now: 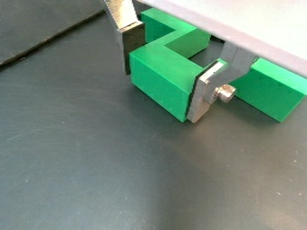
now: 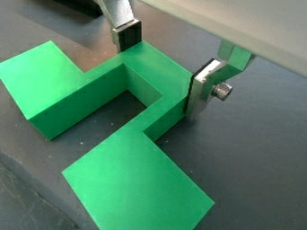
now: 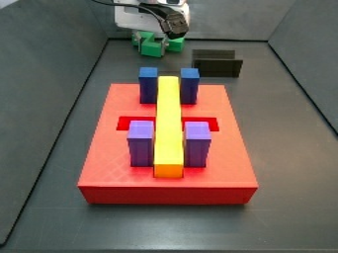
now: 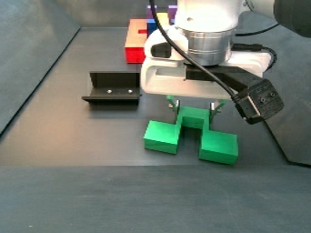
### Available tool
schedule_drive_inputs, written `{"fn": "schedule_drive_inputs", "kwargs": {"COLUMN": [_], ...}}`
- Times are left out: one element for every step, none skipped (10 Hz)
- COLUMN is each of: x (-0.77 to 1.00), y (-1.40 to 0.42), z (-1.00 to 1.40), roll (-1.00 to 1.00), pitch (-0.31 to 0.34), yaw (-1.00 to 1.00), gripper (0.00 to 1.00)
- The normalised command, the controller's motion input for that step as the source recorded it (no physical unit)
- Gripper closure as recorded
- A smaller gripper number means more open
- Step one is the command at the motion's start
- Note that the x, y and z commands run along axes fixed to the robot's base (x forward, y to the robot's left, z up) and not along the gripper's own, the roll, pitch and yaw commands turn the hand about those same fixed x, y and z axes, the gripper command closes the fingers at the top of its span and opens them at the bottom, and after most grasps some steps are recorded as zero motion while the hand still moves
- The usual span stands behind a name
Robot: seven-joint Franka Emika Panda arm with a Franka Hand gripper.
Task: Pick up the green object. Move up. Place the green object on the fixture. Regrasp the green object. Move to above the board. Insert the green object.
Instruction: Pick up the green object.
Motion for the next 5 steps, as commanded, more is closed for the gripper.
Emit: {"fn": "schedule_drive_inputs", "kwargs": {"x": [0.00, 0.00, 0.00, 0.00, 0.00], "y": [0.00, 0.00, 0.00, 0.00, 0.00], "z": [0.00, 0.00, 0.00, 0.00, 0.00], "roll": [0.00, 0.00, 0.00, 0.00, 0.00], "pitch": [0.000, 0.000, 0.000, 0.000, 0.000], "yaw": [0.00, 0.00, 0.00, 0.00, 0.00], "gripper": [1.00, 1.00, 1.00, 1.00, 1.00]}}
